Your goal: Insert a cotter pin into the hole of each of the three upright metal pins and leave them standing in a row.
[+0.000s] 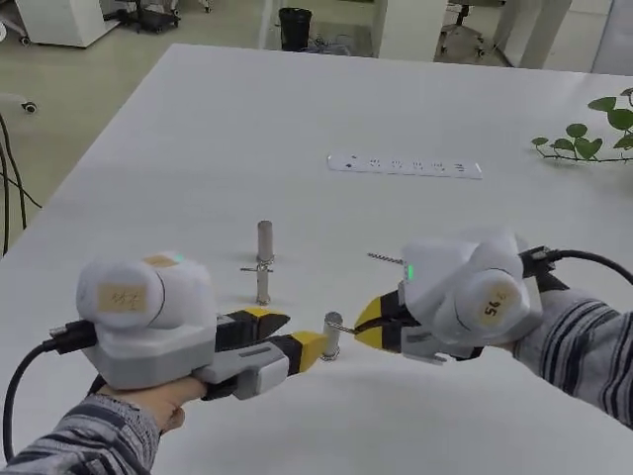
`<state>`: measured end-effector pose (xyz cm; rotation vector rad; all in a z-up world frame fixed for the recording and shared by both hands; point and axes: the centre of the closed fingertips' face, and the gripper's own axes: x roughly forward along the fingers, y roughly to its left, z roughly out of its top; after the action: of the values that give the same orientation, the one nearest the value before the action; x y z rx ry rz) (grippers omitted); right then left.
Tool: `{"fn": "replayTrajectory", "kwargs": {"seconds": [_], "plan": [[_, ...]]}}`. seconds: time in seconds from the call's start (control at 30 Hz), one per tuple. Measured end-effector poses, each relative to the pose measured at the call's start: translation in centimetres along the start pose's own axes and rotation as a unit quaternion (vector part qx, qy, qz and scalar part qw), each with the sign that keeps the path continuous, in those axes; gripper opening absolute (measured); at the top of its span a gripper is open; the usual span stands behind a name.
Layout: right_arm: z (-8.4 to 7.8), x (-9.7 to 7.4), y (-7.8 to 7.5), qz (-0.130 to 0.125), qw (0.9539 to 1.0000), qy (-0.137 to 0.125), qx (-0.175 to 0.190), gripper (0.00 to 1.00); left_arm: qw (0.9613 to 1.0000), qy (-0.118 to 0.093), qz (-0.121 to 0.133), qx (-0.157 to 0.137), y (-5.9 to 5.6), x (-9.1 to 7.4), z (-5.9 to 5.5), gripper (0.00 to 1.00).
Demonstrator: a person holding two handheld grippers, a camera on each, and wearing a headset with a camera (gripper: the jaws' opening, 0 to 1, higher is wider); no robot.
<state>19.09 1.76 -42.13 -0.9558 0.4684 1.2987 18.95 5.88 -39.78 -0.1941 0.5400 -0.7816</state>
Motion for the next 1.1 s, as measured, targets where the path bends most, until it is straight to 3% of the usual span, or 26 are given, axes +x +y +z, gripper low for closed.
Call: {"fn": "replayTrajectory", "kwargs": {"seconds": [0.47,0.7,0.93,1.1], "plan": [[1.7,0.3,1.1,0.007,0.9996,-0.02,-0.017,0.0,0.9987,-0.007,-0.025,-0.044,-1.3,0.1,-0.5,0.13],[2.3,0.1,1.3,0.007,0.9994,-0.031,-0.014,0.0,0.9974,-0.014,-0.027,-0.065,-1.3,0.1,-0.5,0.03],[2.5,0.0,1.2,0.003,0.9994,-0.032,-0.014,0.0,0.9969,-0.018,-0.033,-0.069,-1.4,0.0,-0.4,0.0],[2.5,0.0,1.1,-0.003,0.9994,-0.034,-0.005,0.0,0.998,-0.022,-0.041,-0.042,-2.0,-0.1,-0.4,0.0]]}}
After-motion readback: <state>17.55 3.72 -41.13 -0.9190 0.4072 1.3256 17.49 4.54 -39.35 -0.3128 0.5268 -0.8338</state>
